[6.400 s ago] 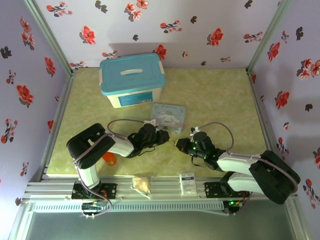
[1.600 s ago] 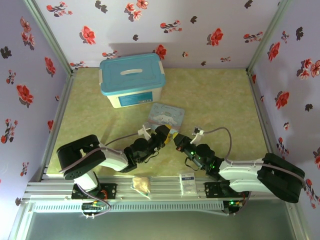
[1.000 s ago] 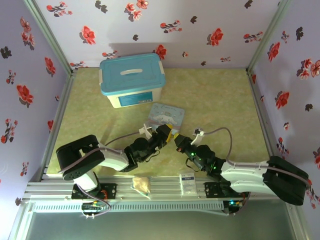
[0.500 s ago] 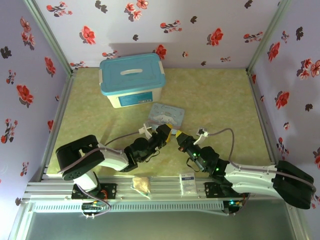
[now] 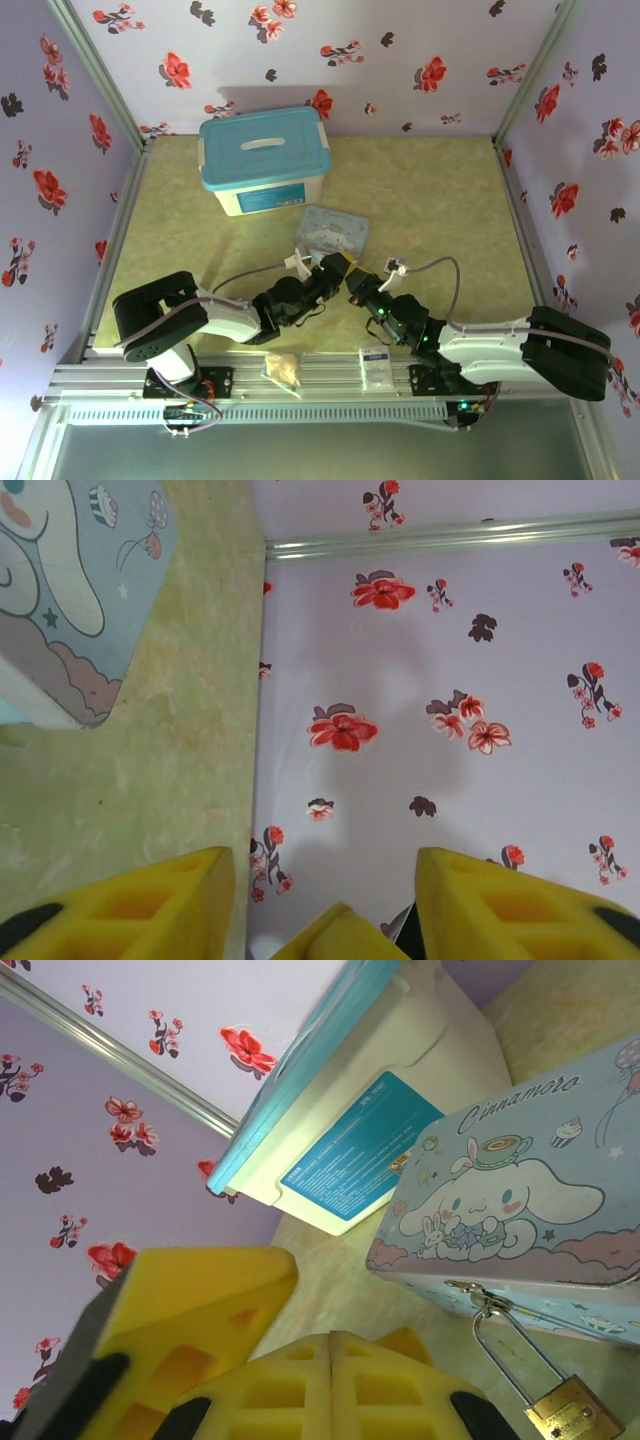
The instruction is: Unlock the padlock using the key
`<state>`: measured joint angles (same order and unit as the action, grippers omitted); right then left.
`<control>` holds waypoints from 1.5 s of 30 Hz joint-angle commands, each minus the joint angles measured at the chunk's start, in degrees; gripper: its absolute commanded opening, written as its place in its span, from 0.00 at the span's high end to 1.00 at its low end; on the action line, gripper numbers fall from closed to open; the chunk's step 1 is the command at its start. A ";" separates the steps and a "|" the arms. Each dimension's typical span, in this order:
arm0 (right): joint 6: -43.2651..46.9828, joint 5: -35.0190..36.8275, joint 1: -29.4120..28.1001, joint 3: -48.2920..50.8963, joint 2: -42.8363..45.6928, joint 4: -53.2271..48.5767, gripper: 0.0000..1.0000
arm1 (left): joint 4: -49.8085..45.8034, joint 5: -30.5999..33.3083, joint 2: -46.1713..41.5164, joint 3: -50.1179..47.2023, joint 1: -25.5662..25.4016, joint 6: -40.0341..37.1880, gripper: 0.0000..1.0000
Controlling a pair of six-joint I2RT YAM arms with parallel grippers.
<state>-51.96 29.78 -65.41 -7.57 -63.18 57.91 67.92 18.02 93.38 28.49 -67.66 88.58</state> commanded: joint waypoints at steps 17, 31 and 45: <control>0.37 3.00 -0.52 -0.73 4.63 -7.62 1.00 | 1.12 1.32 -1.71 -0.56 0.69 -2.85 0.94; 10.34 -48.07 31.00 -4.56 32.42 -41.19 0.18 | -32.70 -20.23 -16.34 8.76 8.73 -36.67 1.00; 19.16 -68.11 34.35 -8.86 23.28 -24.94 0.27 | -56.39 -39.80 -25.17 18.24 11.25 -70.77 1.00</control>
<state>-36.27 -33.30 -30.55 -13.74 -38.11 26.33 15.64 -17.47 69.45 45.06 -56.55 25.47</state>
